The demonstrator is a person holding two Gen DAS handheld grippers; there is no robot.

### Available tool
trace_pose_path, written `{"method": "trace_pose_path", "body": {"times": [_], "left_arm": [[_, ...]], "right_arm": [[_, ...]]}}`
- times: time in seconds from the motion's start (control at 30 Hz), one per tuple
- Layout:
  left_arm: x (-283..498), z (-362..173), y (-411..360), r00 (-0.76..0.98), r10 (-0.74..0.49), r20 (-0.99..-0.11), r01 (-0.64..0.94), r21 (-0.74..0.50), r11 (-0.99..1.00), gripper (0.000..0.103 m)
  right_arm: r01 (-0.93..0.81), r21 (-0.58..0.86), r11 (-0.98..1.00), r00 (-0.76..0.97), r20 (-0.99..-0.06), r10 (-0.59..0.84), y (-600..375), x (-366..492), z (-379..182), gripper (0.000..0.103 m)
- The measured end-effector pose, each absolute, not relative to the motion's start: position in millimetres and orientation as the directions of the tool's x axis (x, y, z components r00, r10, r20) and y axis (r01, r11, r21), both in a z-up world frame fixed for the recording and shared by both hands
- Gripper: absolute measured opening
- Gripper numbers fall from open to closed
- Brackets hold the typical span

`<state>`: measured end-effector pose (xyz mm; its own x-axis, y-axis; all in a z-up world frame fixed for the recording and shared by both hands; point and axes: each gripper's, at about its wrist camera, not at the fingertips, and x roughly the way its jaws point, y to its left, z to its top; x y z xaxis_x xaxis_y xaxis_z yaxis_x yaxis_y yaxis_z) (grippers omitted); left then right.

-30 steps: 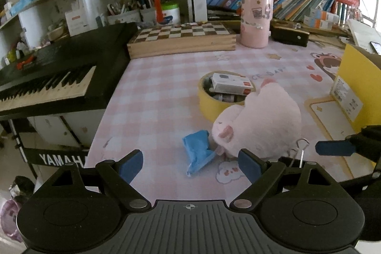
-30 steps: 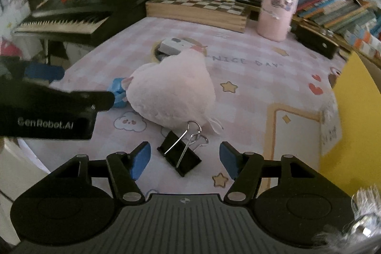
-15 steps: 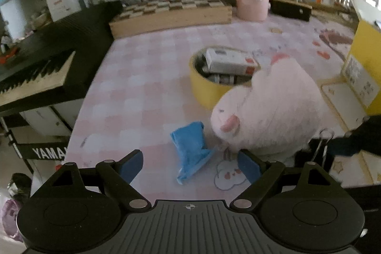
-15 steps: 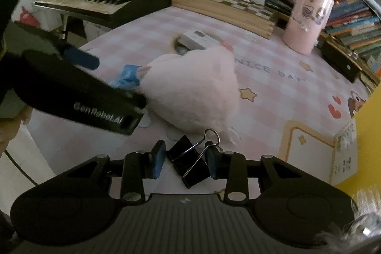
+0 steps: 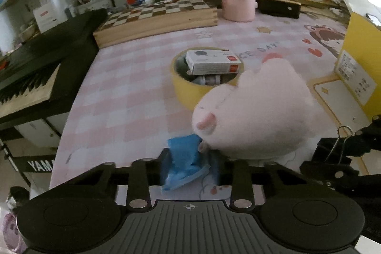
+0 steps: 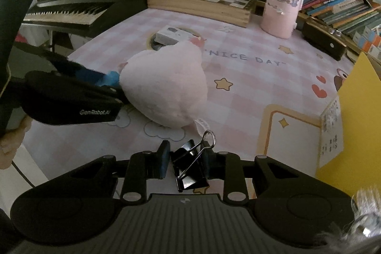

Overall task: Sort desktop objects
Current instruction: 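Close the left gripper on the blue cloth while the right gripper grasps the binder clip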

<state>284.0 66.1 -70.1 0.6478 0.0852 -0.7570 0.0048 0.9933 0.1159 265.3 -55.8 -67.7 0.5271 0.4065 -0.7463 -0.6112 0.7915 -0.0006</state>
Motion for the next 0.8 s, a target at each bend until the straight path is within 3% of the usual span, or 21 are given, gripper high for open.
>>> {"method": "trace_pose_path", "body": {"times": [0.47, 0.8], "left_arm": [[251.5, -41.1, 75.7, 0.694, 0.086, -0.714, -0.044, 0.077, 0.996, 0.027], [226.3, -11.2, 59.3, 0.756, 0.027, -0.654, 0.003, 0.046, 0.999, 0.027]], "right_arm": [[-0.592, 0.013, 0.806, 0.562, -0.710, 0.424, -61.1, 255.0, -54.6, 0.025], [-0.578, 0.028, 0.815, 0.597, -0.667, 0.446, -75.3, 229.2, -30.7, 0.025]]}}
